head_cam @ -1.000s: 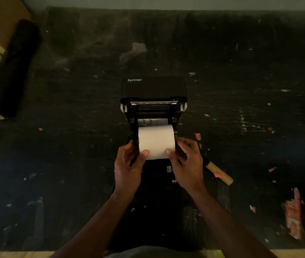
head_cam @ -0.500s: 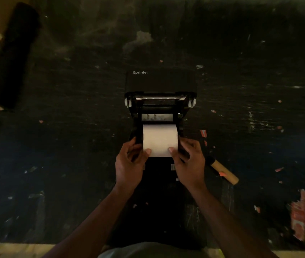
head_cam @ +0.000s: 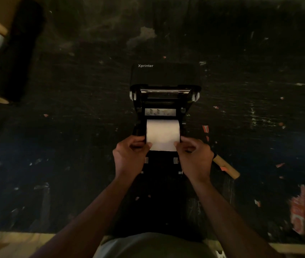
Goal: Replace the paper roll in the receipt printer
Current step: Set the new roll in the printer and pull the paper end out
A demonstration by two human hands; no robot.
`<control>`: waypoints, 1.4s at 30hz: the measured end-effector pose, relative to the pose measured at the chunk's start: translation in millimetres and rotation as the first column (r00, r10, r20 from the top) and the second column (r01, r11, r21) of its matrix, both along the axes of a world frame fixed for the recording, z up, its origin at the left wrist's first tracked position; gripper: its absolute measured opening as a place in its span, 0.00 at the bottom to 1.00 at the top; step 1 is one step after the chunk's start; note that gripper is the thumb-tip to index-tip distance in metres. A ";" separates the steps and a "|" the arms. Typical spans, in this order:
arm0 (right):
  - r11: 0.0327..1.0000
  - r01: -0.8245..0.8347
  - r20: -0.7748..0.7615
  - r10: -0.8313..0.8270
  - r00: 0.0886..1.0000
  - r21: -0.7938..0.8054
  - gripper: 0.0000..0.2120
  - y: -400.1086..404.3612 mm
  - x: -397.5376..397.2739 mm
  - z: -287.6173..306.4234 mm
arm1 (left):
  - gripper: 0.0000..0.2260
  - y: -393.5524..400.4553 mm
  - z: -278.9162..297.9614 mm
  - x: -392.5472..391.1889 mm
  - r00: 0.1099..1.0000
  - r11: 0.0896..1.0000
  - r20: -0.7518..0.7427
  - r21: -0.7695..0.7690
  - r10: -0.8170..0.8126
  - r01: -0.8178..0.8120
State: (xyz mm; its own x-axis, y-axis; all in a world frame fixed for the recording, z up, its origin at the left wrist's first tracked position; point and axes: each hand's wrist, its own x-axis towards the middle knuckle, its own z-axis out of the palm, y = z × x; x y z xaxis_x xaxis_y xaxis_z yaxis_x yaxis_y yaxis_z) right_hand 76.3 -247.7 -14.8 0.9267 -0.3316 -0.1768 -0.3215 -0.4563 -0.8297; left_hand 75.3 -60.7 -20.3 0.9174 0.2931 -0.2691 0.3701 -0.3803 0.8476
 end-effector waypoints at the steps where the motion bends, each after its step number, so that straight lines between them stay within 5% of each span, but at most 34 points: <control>1: 1.000 0.008 -0.005 -0.008 1.000 0.026 0.10 -0.9 -1.3 0.7 | 0.10 0.2 0.1 -1.4 1.000 1.000 -0.005 -0.008 0.010 -0.010; 7: 0.904 0.228 -0.285 -0.126 0.950 0.361 0.07 -7.8 10.6 -0.9 | 0.09 5.9 -2.5 -0.8 0.986 0.963 -0.142 -0.240 0.087 -0.120; 14: 0.941 0.089 -0.397 0.051 0.916 0.326 0.06 -24.9 15.3 -8.8 | 0.11 19.2 -7.8 4.1 0.931 0.889 -0.364 -0.428 -0.004 -0.164; 22: 0.967 -0.100 -0.361 0.182 0.915 0.233 0.09 -28.5 15.8 -15.2 | 0.06 35.2 -14.3 18.9 0.925 0.973 -0.304 -0.114 -0.226 0.200; 33: 0.982 -0.168 -0.409 0.188 0.893 0.085 0.11 -27.3 15.5 -23.8 | 0.09 34.9 -10.5 30.3 0.826 0.841 -0.308 0.123 -0.473 0.527; 39: 0.946 -0.320 -0.487 0.260 0.834 -0.043 0.11 -27.1 26.8 -23.9 | 0.03 32.2 -3.5 51.6 0.721 0.787 -0.489 0.105 -0.491 0.608; 42: 0.929 -0.360 -0.500 0.275 0.821 -0.080 0.04 -26.8 28.7 -19.4 | 0.12 25.2 -0.8 57.6 0.668 0.731 -0.557 0.150 -0.494 0.665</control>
State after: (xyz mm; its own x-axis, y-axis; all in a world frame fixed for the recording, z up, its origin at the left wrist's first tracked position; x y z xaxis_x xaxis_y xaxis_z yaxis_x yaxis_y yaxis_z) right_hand 104.9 -274.5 -34.1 0.8024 -0.0963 -0.5890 -0.4668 -0.7163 -0.5187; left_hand 132.9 -35.5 -21.1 0.7181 -0.1118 -0.6869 0.2769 -0.8596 0.4294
